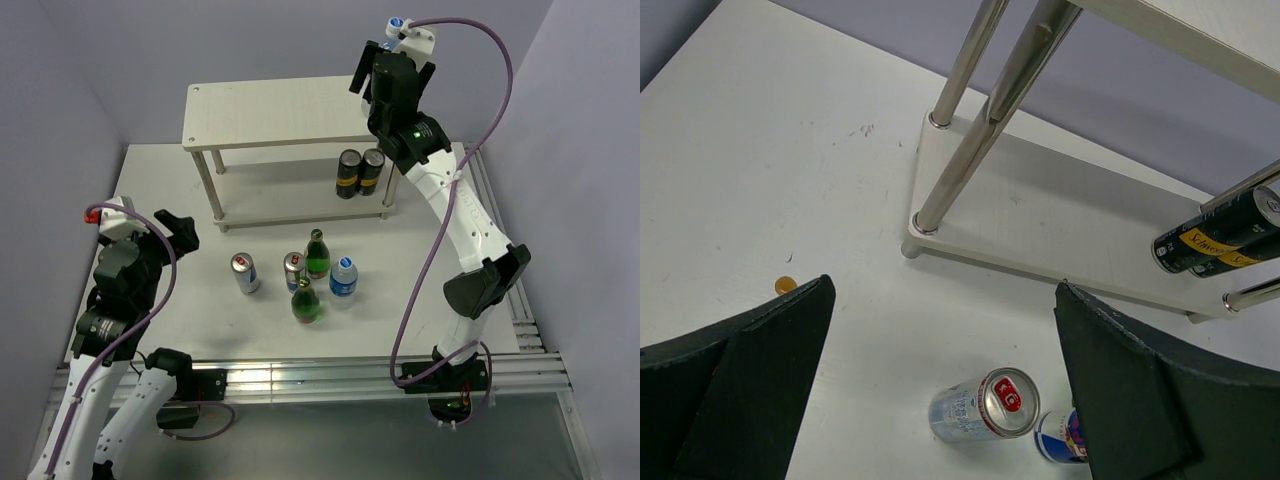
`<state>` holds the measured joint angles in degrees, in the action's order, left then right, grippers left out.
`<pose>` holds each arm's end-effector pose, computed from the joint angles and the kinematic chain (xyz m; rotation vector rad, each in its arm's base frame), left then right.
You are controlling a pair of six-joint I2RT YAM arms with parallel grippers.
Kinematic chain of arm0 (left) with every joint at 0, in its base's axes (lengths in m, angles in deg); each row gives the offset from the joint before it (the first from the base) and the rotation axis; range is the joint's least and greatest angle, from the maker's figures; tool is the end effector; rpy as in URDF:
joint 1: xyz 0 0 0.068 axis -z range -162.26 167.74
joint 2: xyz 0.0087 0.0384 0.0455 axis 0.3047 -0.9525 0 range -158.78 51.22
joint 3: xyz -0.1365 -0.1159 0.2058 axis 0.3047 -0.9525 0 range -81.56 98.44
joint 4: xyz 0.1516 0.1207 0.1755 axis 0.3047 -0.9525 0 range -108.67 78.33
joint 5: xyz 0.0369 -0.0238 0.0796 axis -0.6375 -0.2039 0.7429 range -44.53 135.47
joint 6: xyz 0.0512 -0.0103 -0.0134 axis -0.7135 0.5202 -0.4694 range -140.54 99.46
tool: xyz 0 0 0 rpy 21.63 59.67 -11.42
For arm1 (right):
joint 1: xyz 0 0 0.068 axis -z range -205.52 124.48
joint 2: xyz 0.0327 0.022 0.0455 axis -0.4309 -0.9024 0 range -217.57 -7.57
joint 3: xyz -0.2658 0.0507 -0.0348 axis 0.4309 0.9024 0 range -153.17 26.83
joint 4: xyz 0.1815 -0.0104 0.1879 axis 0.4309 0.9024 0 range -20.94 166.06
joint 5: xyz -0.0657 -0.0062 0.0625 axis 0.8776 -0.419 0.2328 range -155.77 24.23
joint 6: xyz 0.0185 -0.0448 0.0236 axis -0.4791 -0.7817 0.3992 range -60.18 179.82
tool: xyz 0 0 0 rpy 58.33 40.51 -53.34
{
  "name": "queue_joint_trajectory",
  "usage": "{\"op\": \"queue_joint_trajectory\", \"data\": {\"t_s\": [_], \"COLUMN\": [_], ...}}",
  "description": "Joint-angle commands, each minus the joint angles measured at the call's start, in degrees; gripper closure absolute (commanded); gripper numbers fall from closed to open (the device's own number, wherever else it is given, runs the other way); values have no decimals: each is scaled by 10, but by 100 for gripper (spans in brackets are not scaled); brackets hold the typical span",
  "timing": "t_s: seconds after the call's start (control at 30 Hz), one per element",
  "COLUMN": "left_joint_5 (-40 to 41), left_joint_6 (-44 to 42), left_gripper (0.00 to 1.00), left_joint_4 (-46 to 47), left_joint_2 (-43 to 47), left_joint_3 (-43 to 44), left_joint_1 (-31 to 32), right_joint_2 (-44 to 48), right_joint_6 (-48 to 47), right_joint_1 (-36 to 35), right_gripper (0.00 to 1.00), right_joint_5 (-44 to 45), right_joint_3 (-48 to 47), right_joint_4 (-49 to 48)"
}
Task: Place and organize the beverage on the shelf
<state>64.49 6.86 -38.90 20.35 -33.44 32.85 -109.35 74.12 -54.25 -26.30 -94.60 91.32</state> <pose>0.1147 -0.0190 0.3602 -0.4259 1.6893 -0.2556 0.3491 0.1656 0.5062 0.3259 1.5727 0.0254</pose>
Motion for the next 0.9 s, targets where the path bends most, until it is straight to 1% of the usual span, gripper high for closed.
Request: {"op": "queue_joint_trajectory", "data": {"t_s": [0.0, 0.23, 0.3, 0.43, 0.5, 0.6, 0.63, 0.73, 0.77, 0.87], "left_joint_5": [-12, -11, -12, -15, -16, -18, -18, -20, -21, -21], "left_joint_6": [-14, -14, -14, -14, -14, -14, -14, -14, -13, -14], "left_gripper": [1, 1, 1, 1, 1, 1, 1, 1, 1, 1], "left_joint_4": [20, 20, 20, 21, 21, 22, 23, 23, 23, 23], "left_joint_2": [0, 2, 2, 3, 3, 3, 3, 3, 3, 2], "left_joint_3": [0, 0, 0, 0, 0, 0, -1, -1, -1, -1], "left_joint_1": [-5, -6, -7, -10, -11, -14, -15, -18, -18, -19], "right_joint_2": [-4, -6, -1, 29, 44, 99, 113, 168, 180, 228], "right_joint_6": [3, 6, 14, 28, 39, 44, 41, 23, 13, -3], "right_joint_1": [5, 5, 5, 3, 3, -7, -13, -46, -68, -104], "right_gripper": [13, 4, 2, 0, 0, 0, 0, 0, 0, 0], "right_joint_5": [-3, -13, -16, -25, -30, -37, -33, -9, 12, 50], "right_joint_3": [-25, -28, -14, 24, 56, 117, 156, 222, 236, 284], "right_joint_4": [-23, -20, -20, -21, -24, -40, -58, -90, -97, -108]}}
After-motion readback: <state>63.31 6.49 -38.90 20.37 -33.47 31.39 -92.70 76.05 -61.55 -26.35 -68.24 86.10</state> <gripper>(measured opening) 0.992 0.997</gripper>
